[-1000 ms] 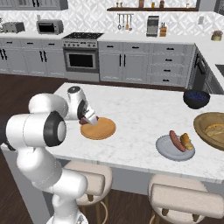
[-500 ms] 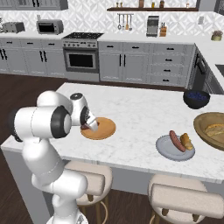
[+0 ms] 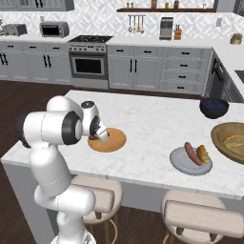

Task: Place one bun and one sausage from the bowl on each plate.

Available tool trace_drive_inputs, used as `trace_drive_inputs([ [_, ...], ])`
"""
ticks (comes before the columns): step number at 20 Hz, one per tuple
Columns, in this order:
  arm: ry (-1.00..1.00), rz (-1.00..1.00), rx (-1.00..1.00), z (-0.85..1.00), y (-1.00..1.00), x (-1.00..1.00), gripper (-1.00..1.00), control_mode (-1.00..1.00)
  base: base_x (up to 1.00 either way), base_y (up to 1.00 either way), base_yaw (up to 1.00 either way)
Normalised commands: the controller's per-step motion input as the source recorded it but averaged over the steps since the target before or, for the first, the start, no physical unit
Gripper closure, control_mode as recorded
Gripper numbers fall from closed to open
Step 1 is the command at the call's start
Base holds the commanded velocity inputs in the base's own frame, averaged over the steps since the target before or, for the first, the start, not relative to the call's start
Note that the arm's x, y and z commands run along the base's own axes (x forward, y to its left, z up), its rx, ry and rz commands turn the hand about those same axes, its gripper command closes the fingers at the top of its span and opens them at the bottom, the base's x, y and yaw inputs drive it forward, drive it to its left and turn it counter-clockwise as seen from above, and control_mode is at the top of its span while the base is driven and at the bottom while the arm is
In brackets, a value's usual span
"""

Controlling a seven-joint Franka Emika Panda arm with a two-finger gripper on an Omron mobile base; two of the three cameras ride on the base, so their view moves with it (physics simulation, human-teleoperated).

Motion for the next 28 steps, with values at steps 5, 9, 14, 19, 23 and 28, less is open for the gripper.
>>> trace_drive_inputs([
  [5,0.0,-0.02,0.03,-0.12,-0.02,0.07,1.0,-1.0,0.0,0.0,0.0],
  [9,0.03,0.0,0.03,-0.1,-0.11,0.0,-1.0,-1.0,0.0,0.0,0.0],
  [14,0.01,0.0,0.02,-0.01,-0.36,0.0,-1.0,-1.0,0.0,0.0,0.0],
  [19,-0.06,0.0,0.01,0.03,-0.17,0.0,-1.0,-1.0,0.0,0.0,0.0],
  [23,-0.17,0.05,0.02,0.93,0.17,-0.19,-1.0,-1.0,0.0,0.0,0.0],
  [28,0.08,0.21,-0.02,1.0,0.1,-0.76,-1.0,-1.0,0.0,0.0,0.0],
])
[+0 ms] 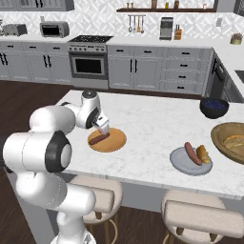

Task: Place one bun and one sausage from the bowl on each plate.

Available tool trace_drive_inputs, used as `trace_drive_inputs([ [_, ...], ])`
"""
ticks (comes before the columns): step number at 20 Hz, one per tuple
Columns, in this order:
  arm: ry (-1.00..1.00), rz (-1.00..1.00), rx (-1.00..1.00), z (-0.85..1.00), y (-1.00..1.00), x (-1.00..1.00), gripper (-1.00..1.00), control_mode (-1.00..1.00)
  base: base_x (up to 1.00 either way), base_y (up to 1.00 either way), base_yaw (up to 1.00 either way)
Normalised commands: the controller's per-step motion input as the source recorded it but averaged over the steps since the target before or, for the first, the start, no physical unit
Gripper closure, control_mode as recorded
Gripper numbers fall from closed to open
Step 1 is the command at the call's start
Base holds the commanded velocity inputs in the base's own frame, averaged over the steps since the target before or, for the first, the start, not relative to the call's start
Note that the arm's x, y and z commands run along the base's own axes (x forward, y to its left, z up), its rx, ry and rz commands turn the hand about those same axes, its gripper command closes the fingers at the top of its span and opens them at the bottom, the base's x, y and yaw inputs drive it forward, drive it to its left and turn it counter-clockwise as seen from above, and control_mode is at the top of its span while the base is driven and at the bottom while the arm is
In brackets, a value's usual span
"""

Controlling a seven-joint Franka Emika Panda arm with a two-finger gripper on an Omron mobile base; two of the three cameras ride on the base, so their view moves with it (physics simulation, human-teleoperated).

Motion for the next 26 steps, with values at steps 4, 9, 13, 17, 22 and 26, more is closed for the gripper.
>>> trace_drive_inputs([
  [4,0.31,0.26,-0.09,1.0,0.0,-1.0,-1.0,-1.0,0.0,0.0,0.0],
  [9,0.46,0.29,-0.16,0.96,0.0,-0.83,-1.0,-1.0,0.0,0.0,0.0],
  [13,-0.12,0.19,-0.01,0.07,0.0,-1.0,-1.0,-1.0,0.0,0.0,0.0],
  [17,-0.44,0.32,0.0,0.0,0.0,-1.0,-1.0,-1.0,0.0,0.0,0.0],
  [22,-0.39,0.26,0.0,0.11,0.01,-0.97,-1.0,-1.0,0.0,0.0,0.0],
  [26,-0.04,0.11,0.0,0.22,0.0,-0.56,-1.0,-1.0,0.0,0.0,0.0],
])
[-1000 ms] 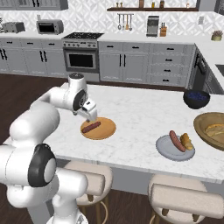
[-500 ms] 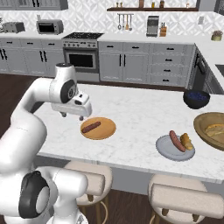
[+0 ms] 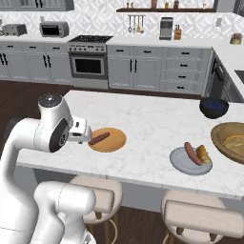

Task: Place one bun and one sausage from the bowl on each plate.

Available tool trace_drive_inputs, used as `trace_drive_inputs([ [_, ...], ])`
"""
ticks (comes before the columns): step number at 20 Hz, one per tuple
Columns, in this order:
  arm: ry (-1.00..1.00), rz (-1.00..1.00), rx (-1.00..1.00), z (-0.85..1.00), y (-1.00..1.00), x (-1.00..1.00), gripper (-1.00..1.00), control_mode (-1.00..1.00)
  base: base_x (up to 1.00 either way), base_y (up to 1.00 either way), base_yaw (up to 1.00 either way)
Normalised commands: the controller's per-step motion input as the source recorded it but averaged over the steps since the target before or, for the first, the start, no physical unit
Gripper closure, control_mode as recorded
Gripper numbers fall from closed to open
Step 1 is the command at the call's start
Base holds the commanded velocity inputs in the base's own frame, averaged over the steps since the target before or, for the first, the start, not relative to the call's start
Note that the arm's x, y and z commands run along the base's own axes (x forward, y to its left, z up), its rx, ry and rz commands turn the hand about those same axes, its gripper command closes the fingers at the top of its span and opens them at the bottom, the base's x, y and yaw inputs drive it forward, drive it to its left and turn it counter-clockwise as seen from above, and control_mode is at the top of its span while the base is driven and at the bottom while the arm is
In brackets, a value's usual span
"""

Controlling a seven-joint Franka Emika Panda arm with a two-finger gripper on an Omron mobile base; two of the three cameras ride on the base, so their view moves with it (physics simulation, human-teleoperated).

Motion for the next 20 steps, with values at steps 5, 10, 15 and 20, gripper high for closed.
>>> trace_drive_inputs([
  [5,0.06,0.01,0.0,0.03,0.0,-0.07,-1.0,-1.0,0.0,0.0,0.0],
  [10,0.0,0.0,0.0,0.0,0.0,0.0,-1.0,1.0,-0.47,-0.18,-0.02],
  [15,0.0,0.0,0.0,0.0,0.0,0.0,-1.0,1.0,-0.53,-0.94,-0.17],
  [20,0.0,0.0,0.0,0.0,0.0,0.0,-1.0,1.0,-0.15,-1.0,-0.12],
])
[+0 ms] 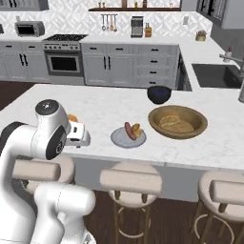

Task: Place one bun and one sausage from the bowl on each plate.

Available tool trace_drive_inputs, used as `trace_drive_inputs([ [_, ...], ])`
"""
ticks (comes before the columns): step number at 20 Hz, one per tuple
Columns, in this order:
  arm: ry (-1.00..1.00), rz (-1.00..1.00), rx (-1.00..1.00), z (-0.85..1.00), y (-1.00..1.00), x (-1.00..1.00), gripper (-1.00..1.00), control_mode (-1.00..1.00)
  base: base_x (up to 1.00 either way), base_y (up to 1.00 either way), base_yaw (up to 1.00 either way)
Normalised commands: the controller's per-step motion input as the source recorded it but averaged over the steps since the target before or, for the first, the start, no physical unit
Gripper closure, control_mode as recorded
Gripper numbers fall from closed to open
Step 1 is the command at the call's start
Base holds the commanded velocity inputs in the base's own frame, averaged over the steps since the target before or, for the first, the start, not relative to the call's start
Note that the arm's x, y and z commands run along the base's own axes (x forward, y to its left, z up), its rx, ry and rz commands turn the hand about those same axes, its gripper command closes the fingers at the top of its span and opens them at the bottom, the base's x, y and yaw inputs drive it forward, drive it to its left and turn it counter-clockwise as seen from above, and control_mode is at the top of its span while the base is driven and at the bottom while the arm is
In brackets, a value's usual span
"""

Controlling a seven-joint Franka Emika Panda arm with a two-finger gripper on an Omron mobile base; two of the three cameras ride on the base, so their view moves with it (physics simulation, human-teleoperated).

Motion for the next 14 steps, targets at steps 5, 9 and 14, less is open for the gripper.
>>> trace_drive_inputs([
  [5,0.0,0.0,0.0,0.0,0.0,0.0,-1.0,1.0,0.0,-0.98,-0.05],
  [9,0.0,0.0,0.0,0.0,0.0,0.0,-1.0,1.0,0.16,-0.6,0.0],
  [14,0.0,0.0,0.0,0.0,0.0,0.0,-1.0,1.0,0.35,-0.31,0.0],
])
